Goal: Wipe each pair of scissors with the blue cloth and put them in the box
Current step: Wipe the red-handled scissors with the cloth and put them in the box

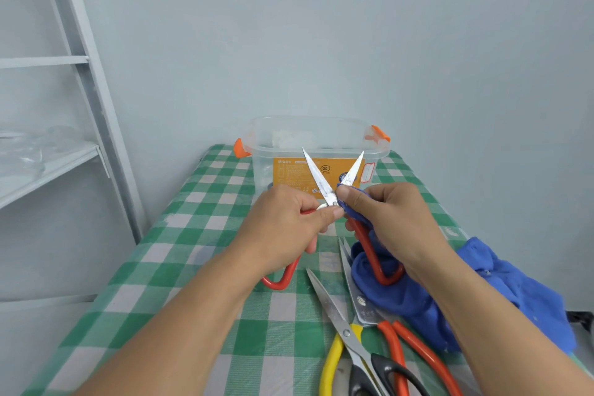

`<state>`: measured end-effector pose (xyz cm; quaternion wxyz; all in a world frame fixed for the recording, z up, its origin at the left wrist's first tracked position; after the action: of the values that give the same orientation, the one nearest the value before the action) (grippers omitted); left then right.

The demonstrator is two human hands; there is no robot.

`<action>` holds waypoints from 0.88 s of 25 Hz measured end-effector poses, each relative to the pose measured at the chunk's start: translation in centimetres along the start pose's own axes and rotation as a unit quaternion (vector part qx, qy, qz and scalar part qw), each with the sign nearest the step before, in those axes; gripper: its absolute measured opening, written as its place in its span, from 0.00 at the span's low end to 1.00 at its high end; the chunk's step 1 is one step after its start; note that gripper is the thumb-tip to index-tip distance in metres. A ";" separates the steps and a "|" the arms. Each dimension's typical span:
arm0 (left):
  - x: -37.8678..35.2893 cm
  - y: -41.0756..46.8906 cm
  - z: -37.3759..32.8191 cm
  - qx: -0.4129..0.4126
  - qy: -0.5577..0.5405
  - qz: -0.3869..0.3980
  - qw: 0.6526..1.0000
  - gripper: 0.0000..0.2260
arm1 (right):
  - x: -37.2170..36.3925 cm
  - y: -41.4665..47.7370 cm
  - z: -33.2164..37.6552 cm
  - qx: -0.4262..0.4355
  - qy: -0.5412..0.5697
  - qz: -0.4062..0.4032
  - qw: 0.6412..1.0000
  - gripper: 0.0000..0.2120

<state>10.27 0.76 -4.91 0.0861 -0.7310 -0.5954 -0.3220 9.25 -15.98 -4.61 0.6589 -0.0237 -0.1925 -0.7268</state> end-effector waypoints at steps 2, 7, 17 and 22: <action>-0.2 0.0 -0.1 -0.003 0.009 0.006 1.000 0.20 | 0.0 -0.1 0.1 0.008 -0.023 -0.015 1.000 0.23; -0.4 -0.2 0.1 0.006 0.014 0.001 1.000 0.21 | -0.5 0.1 -0.3 0.008 -0.060 -0.020 0.998 0.27; -0.8 -0.1 0.3 0.014 0.006 0.009 1.000 0.21 | -0.3 0.3 -0.6 0.002 -0.035 -0.047 0.998 0.28; -0.8 -0.1 0.7 0.021 -0.004 0.016 1.000 0.21 | -0.2 0.1 -0.9 0.011 -0.053 -0.021 0.998 0.26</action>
<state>10.32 0.47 -5.95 0.1042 -0.7398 -0.5903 -0.3056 9.58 -16.04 -5.47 0.6322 -0.0507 -0.2361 -0.7362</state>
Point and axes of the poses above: each hand's wrist, its own y-axis towards the middle knuckle, its own x-axis out of the back of the hand, z = x × y, the point moved 3 cm from there along y, towards the middle knuckle, and after that the axes turned 3 degrees about z, right-handed, at the moved point
